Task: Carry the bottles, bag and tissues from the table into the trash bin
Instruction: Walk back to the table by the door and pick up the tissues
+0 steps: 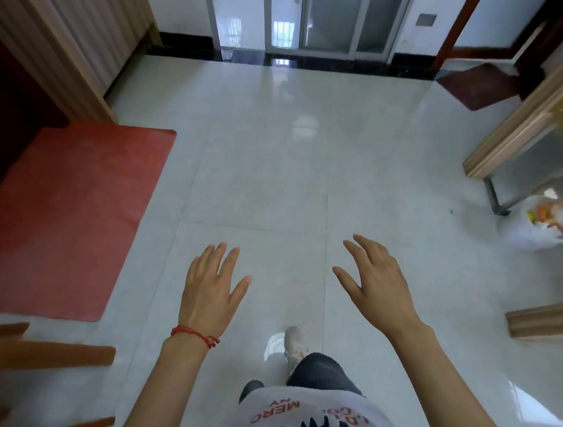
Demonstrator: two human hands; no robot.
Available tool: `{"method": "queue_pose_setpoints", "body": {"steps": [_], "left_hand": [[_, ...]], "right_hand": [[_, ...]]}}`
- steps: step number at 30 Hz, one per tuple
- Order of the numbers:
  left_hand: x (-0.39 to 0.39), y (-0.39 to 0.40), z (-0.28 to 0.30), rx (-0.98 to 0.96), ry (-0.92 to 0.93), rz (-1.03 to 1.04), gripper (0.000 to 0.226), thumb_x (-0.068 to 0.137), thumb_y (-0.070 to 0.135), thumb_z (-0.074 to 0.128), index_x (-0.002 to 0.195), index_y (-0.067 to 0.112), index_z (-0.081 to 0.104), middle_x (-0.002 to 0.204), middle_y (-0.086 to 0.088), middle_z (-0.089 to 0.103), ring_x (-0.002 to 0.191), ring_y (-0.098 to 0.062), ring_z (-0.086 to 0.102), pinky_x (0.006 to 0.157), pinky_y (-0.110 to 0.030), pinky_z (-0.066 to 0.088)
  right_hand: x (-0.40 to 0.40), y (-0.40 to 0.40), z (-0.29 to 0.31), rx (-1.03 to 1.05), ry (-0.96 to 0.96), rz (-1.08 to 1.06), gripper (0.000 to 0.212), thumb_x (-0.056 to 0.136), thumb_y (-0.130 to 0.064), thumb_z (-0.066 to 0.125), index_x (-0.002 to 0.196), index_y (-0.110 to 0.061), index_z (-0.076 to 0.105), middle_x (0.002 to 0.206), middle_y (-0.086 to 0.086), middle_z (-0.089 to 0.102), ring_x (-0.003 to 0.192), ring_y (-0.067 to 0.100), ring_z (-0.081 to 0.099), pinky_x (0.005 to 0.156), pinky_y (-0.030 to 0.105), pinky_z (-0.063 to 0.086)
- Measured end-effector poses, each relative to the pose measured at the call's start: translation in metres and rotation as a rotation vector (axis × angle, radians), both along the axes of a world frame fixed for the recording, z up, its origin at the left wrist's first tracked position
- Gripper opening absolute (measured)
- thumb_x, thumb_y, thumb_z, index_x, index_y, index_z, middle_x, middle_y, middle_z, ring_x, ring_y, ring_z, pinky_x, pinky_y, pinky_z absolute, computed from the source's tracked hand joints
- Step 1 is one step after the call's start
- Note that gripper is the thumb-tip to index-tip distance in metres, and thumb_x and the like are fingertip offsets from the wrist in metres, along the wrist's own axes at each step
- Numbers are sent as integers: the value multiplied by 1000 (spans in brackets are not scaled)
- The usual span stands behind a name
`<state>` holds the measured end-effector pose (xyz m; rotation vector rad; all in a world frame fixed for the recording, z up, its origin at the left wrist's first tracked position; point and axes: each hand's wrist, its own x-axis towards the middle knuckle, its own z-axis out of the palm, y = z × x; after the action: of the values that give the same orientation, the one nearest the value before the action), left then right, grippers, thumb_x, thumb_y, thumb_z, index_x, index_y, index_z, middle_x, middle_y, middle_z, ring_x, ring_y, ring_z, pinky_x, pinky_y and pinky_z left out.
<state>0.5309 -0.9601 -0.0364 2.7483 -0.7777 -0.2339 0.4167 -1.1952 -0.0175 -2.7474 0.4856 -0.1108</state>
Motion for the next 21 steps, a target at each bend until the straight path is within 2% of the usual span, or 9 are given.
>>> {"method": "queue_pose_setpoints", "body": {"steps": [10,21], "left_hand": [[87,-55,8,-47,18,125,75,92,57,13,124,3,53,128,-22,54,119,-40,51,97,-54,39],[193,-21,-5,-22,19,270,74,92,58,12,125,6,53,131,-20,53,122,-38,48,100,-50,33]], "right_hand": [[122,-59,4,3,15,145,57,88,-48,34,123,-7,54,129,15,55,118,34,52,92,45,45],[262,-36,-3,3,22,304,56,89,-48,34,124,-9,54,131,14,54,119,32,52,95,43,44]]}}
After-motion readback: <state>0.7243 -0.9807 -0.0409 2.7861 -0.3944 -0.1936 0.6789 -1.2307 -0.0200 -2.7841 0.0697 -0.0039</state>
